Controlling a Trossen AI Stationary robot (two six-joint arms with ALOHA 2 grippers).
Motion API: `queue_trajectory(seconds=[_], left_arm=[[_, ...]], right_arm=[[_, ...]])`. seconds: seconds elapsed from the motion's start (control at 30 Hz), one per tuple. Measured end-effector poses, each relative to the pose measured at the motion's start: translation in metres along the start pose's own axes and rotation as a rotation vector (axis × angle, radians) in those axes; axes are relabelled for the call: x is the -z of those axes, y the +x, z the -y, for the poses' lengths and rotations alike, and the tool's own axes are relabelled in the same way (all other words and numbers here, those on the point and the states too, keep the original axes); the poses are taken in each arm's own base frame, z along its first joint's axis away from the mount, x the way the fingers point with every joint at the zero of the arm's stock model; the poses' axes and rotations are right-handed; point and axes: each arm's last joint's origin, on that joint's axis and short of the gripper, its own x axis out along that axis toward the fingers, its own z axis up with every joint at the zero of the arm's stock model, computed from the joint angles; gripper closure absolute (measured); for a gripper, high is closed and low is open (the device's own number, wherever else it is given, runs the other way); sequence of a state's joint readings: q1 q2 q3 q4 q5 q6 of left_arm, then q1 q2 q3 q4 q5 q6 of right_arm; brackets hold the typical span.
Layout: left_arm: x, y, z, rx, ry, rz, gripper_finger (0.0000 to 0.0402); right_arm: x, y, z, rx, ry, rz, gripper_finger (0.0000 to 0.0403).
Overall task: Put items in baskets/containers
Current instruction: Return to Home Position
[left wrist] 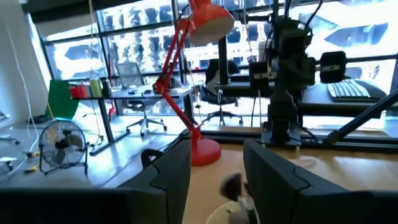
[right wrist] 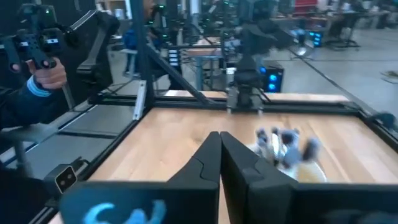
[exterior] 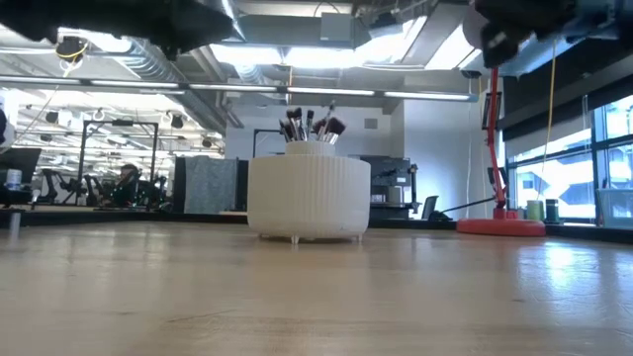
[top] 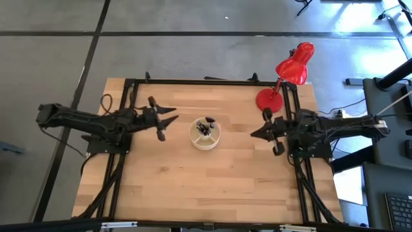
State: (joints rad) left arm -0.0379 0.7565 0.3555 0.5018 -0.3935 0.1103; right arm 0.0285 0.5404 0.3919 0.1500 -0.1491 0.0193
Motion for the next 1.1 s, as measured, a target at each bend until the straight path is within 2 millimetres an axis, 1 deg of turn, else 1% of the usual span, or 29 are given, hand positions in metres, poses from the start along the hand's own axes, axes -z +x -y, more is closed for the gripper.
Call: queue_trajectory(seconds=[0.17,0.3,0.43,0.57,0.7,0.8,1.1], left_arm=[[0.016,-0.021,-0.013,-0.014,-0.020,0.002,0.0259],[0.031,-0.035,-0.017,-0.018,-0.055,0.013,0.0259],[0.044,-0.045,-0.020,-0.023,-0.082,0.013,0.0258],[0.049,-0.052,-0.022,-0.036,-0.099,0.005,0.0258],[0.050,-0.056,-0.023,-0.030,-0.109,-0.005,0.0258],[0.051,-0.059,-0.024,-0.025,-0.107,-0.012,0.0258],[0.054,-0.070,-0.028,-0.024,-0.126,-0.035,0.0258]], right_arm=[[0.016,-0.014,0.001,0.025,0.062,-0.017,0.0399],[0.031,-0.018,0.002,0.037,0.109,-0.011,0.0399],[0.046,-0.020,0.004,0.088,0.144,-0.012,0.0401],[0.059,-0.020,0.004,0.086,0.143,0.002,0.0400],[0.072,-0.020,0.003,0.055,0.137,0.035,0.0400],[0.075,-0.022,0.002,0.012,0.129,0.098,0.0400],[0.075,-0.029,-0.001,-0.032,0.124,0.109,0.0400]])
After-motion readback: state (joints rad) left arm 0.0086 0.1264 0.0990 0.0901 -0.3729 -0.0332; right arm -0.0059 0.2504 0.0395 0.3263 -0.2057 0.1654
